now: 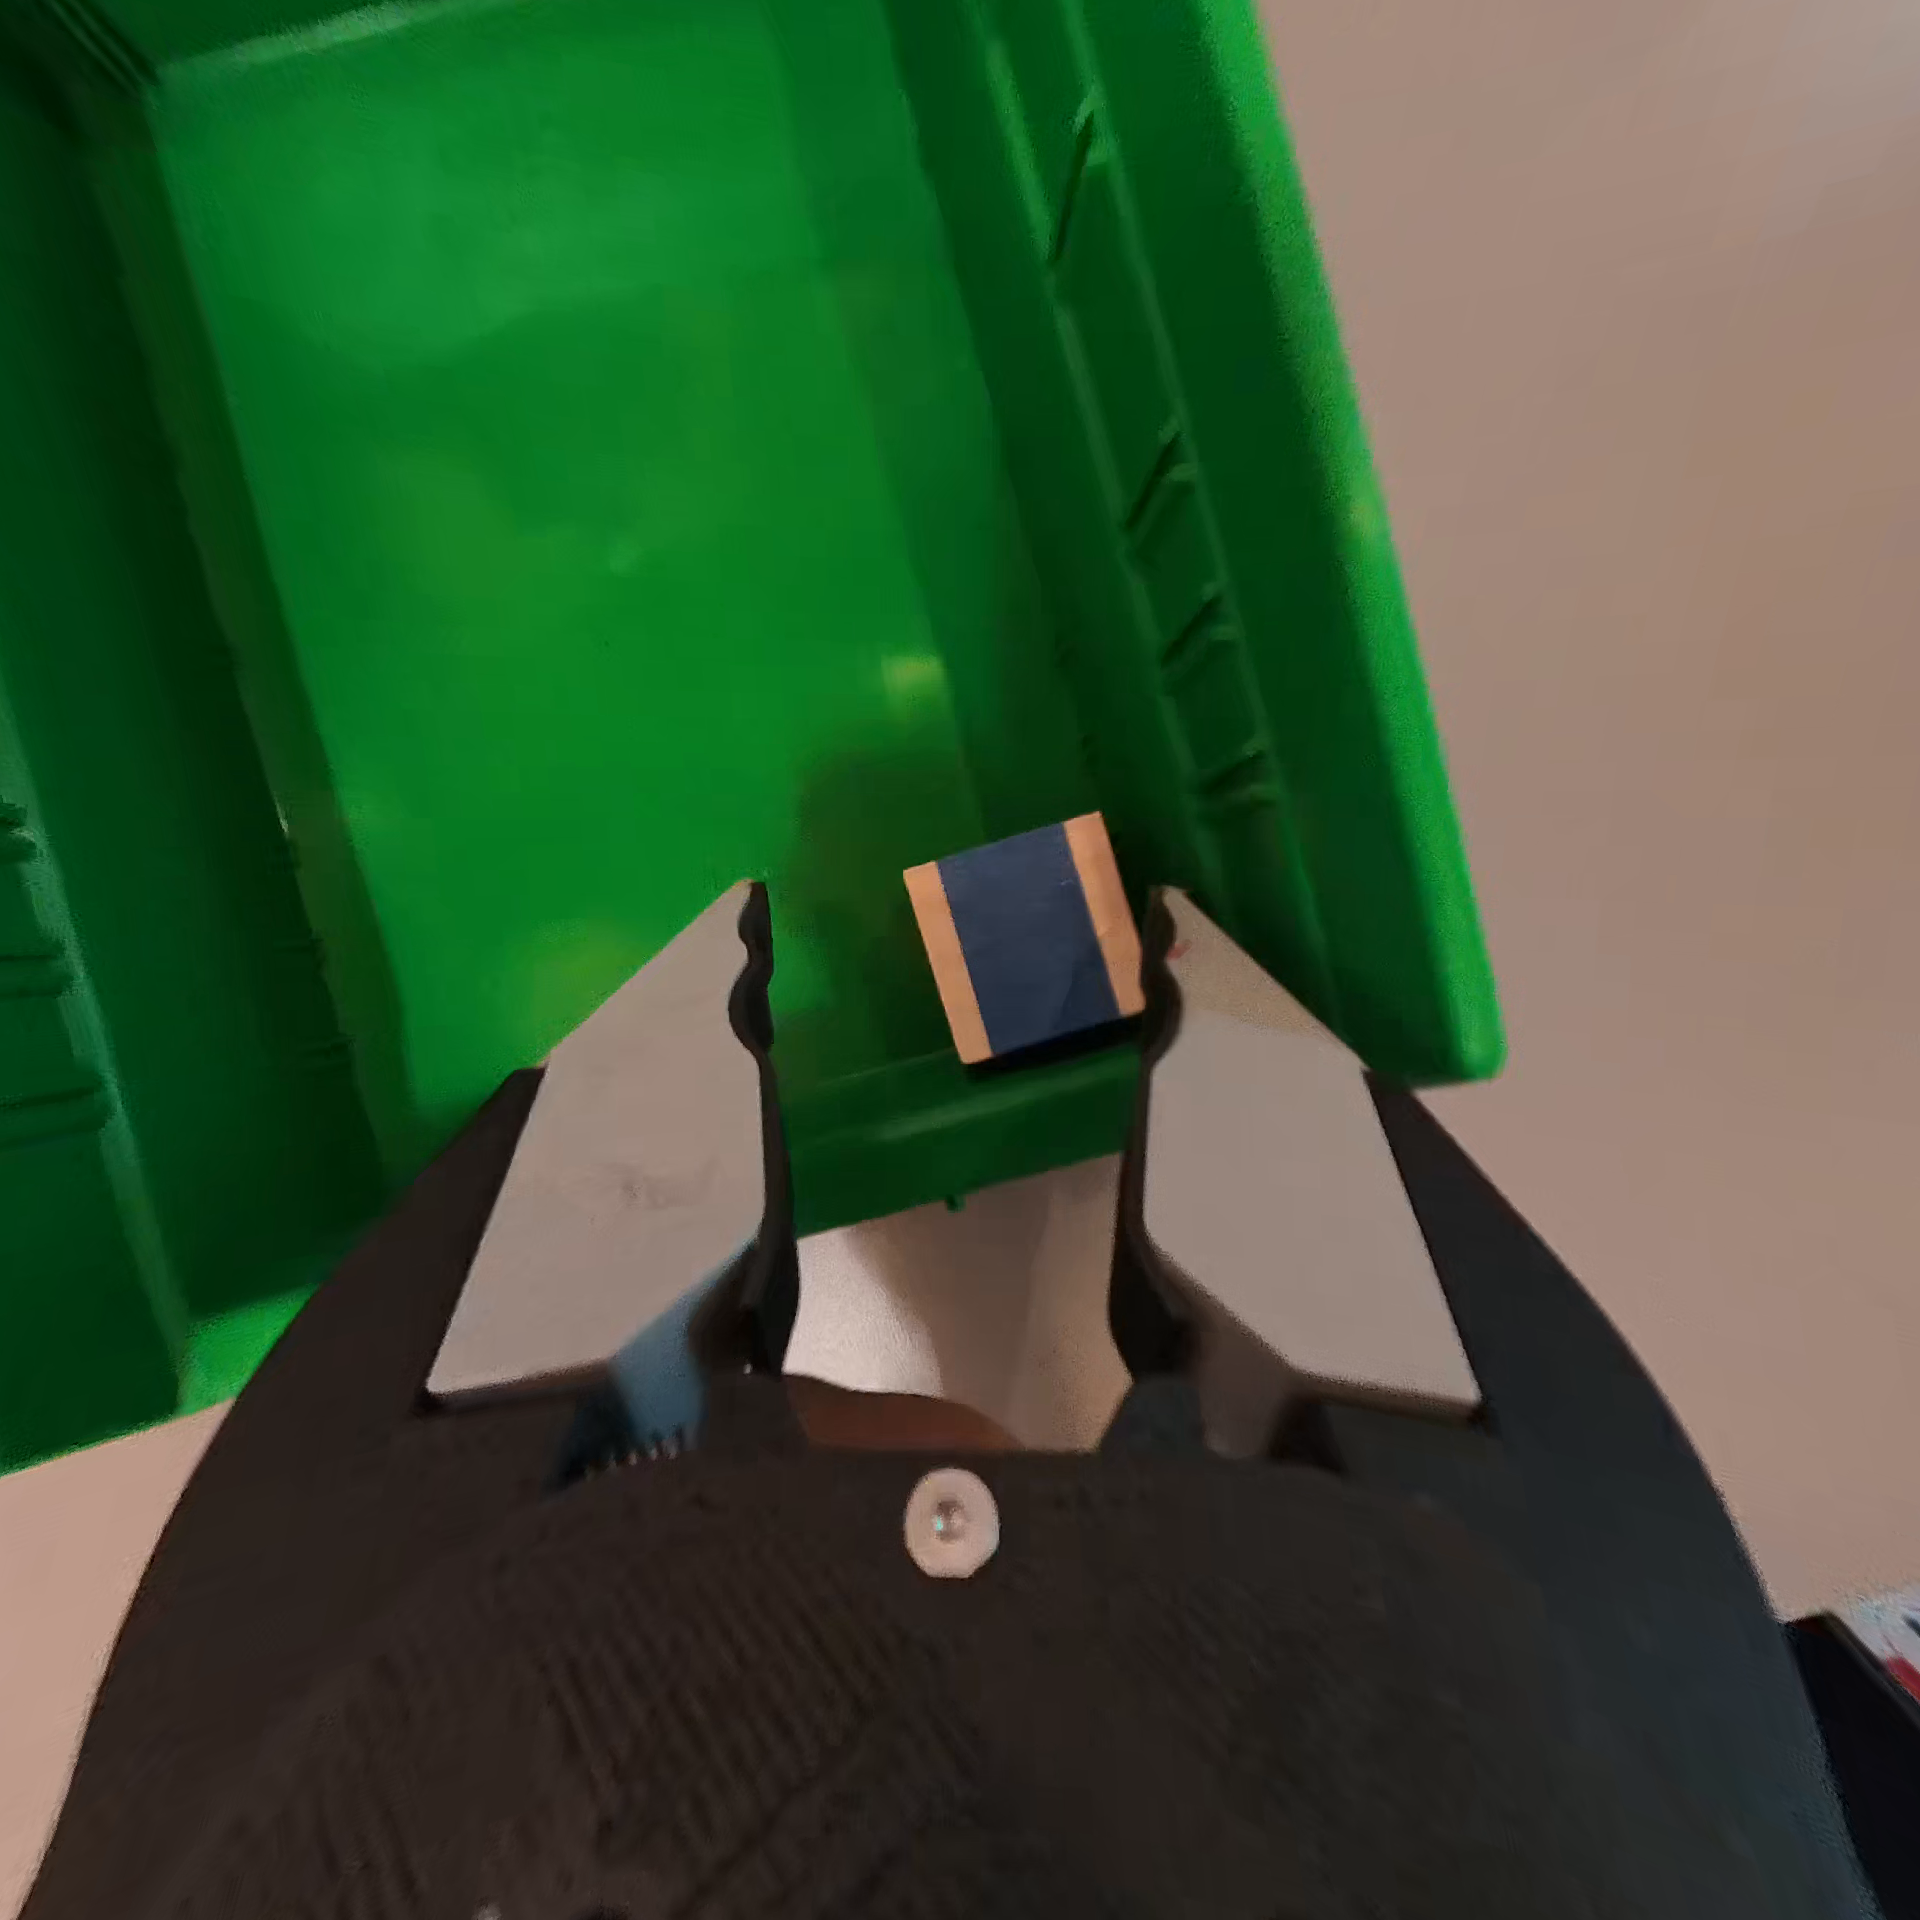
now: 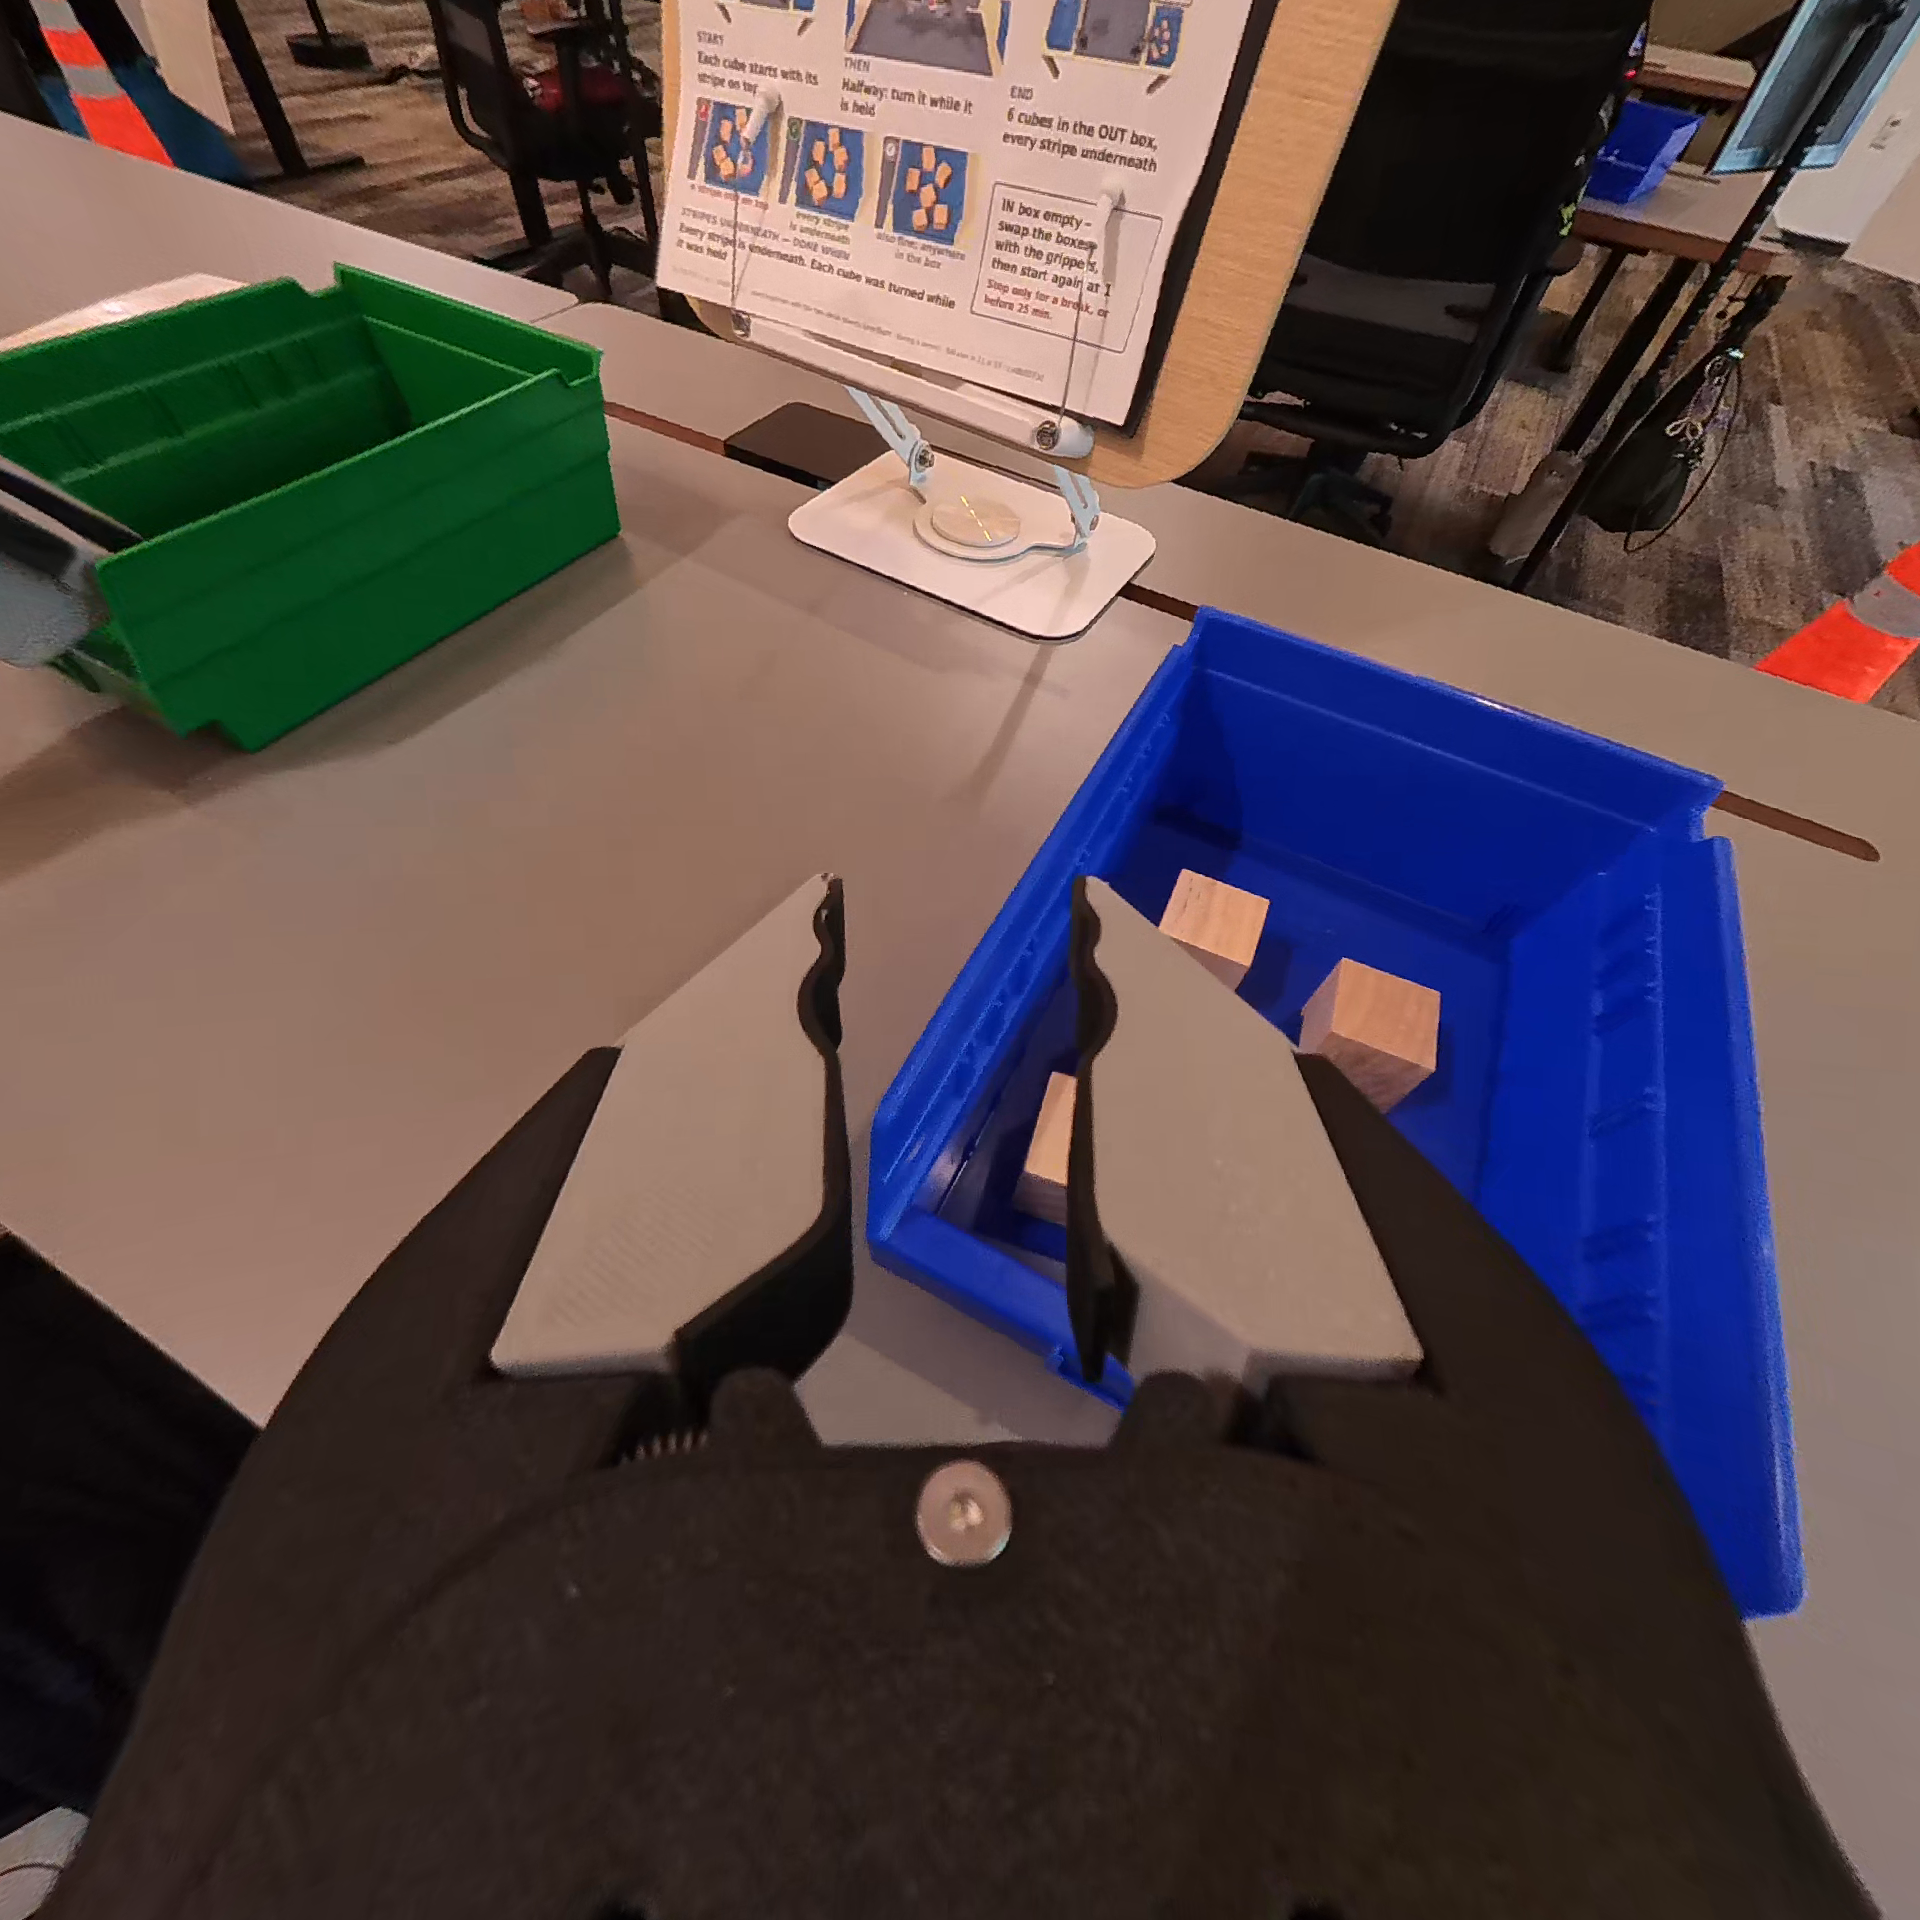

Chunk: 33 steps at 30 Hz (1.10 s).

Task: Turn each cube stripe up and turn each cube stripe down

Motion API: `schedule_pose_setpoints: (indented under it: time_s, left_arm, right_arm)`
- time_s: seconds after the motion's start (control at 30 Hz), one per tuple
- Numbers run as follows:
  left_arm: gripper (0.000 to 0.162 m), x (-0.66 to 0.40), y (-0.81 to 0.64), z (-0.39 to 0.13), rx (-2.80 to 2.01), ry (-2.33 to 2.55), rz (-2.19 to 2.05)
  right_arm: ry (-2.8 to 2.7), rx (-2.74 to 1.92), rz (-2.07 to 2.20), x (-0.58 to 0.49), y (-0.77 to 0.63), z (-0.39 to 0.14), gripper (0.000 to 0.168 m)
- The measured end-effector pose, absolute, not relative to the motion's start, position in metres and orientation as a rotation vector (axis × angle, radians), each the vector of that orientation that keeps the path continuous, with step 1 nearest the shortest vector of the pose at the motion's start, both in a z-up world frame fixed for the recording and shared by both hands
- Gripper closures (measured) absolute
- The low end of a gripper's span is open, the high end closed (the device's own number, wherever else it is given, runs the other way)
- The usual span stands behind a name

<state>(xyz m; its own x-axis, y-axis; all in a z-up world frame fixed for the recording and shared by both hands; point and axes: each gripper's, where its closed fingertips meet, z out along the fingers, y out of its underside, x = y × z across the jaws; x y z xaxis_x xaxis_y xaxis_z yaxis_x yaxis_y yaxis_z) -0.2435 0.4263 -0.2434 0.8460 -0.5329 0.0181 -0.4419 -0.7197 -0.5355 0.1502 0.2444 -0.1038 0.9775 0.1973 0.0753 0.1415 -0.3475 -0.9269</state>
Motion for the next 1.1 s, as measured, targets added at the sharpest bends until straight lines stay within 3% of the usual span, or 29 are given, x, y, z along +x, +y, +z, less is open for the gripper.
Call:
schedule_pose_setpoints:
  time_s: [0.1, 0.2, 0.23, 0.47, 0.7, 0.87, 1.1]
  left_arm:
    - [0.083, -0.245, 0.429, -0.256, -2.548, 0.704, -0.187]
    - [0.100, -0.238, 0.426, -0.256, -2.559, 0.775, -0.216]
    - [0.114, -0.235, 0.425, -0.256, -2.555, 0.809, -0.226]
    - [0.116, -0.244, 0.436, -0.252, -2.522, 0.883, -0.092]
    - [0.116, -0.239, 0.445, -0.160, -1.993, 0.784, 0.004]
    - [0.116, -0.173, 0.358, -0.098, -1.521, 0.958, -0.245]
    - [0.116, -0.093, 0.242, -0.109, -1.133, 1.217, -0.266]
  right_arm:
    - [-0.259, -1.921, 0.058, 0.147, 0.241, -0.100, 0.128]
    - [-0.260, -1.905, 0.058, 0.148, 0.238, -0.095, 0.128]
    - [-0.259, -1.902, 0.061, 0.148, 0.237, -0.094, 0.128]
    - [-0.256, -1.884, 0.057, 0.149, 0.231, -0.087, 0.128]
    - [-0.296, -1.906, 0.125, 0.131, 0.239, -0.097, 0.127]
    - [-0.439, -1.913, 0.482, 0.062, 0.239, -0.112, 0.125]
    - [-0.602, -1.833, 1.311, -0.040, 0.209, -0.123, 0.110]
